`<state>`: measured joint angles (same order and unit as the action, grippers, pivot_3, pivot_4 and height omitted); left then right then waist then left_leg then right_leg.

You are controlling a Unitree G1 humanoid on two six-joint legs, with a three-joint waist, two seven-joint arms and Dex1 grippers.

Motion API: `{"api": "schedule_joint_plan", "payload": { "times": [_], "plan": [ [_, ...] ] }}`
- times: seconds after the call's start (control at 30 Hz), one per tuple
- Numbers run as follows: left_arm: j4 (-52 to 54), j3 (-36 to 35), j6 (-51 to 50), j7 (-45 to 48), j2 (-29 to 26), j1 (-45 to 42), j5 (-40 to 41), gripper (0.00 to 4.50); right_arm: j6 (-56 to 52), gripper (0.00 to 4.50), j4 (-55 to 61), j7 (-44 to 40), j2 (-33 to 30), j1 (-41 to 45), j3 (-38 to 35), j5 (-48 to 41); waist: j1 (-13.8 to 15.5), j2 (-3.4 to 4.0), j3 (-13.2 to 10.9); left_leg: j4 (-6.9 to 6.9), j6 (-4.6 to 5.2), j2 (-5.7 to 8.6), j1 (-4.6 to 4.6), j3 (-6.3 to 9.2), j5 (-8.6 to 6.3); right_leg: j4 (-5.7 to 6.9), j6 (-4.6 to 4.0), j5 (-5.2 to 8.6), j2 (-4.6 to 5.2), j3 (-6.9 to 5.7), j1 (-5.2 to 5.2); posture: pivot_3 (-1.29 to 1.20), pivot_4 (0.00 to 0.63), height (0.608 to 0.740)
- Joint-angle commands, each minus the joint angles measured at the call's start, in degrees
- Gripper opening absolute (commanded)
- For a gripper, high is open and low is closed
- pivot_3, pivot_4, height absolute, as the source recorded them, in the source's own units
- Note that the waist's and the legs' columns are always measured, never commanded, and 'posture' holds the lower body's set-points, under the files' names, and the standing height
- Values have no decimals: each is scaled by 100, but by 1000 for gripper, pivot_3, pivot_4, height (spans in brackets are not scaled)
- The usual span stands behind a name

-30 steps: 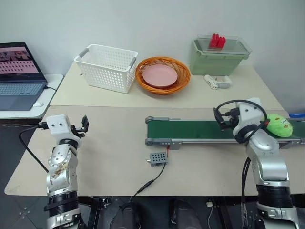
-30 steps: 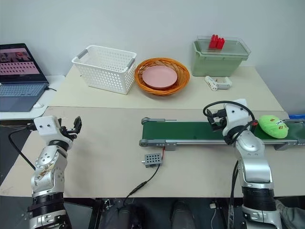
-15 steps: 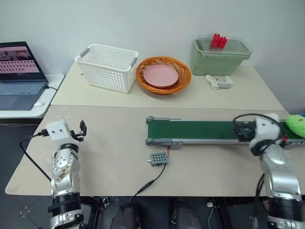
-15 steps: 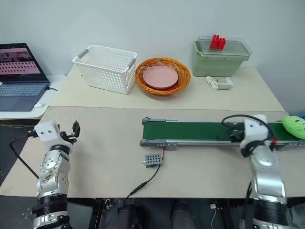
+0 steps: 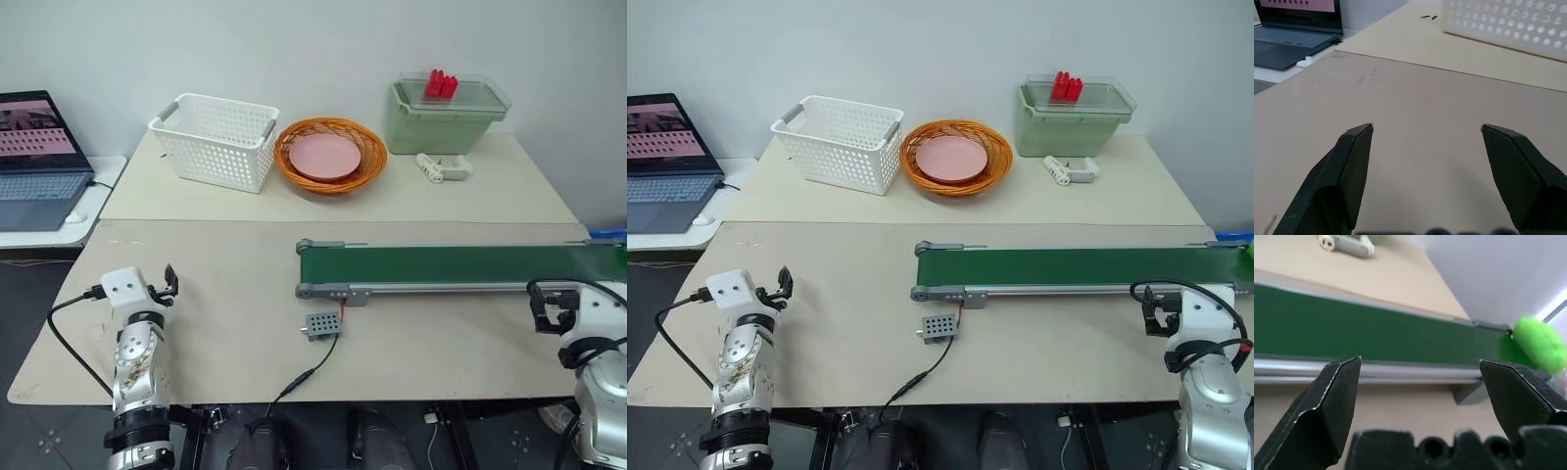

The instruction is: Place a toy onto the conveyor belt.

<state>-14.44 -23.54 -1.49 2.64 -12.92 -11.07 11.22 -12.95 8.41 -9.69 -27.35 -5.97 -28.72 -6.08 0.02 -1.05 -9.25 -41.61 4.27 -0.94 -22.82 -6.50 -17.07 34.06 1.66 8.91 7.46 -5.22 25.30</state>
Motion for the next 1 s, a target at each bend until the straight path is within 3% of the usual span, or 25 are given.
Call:
{"api": "schedule_joint_plan", "payload": {
  "times": [0.03, 0.57, 1.0],
  "plan": [
    [-19, 41, 169, -14, -66, -120, -4, 3756, -68, 4500, 232, 32, 33, 40, 84, 11, 2, 0, 0, 0, 1, 0, -1, 0, -1, 0, -5, -3, 0, 0, 1, 0, 150, 740],
    [584, 365, 56, -148, 108, 59, -106, 3756, -116, 4500, -109, -67, 144, 624, 628, 21, 13, 1, 0, 0, -1, 0, -4, 0, 0, 0, -9, -2, 1, 0, 5, 0, 150, 740],
    [345, 242, 245, -342, 99, -199, -37, 3756, 29, 4500, -614, -308, 126, 1311, 1361, 169, 6, 1, 0, 1, -17, 1, -6, 0, 10, 0, -10, -2, 0, -4, 5, 0, 150, 740]
  ]
}}
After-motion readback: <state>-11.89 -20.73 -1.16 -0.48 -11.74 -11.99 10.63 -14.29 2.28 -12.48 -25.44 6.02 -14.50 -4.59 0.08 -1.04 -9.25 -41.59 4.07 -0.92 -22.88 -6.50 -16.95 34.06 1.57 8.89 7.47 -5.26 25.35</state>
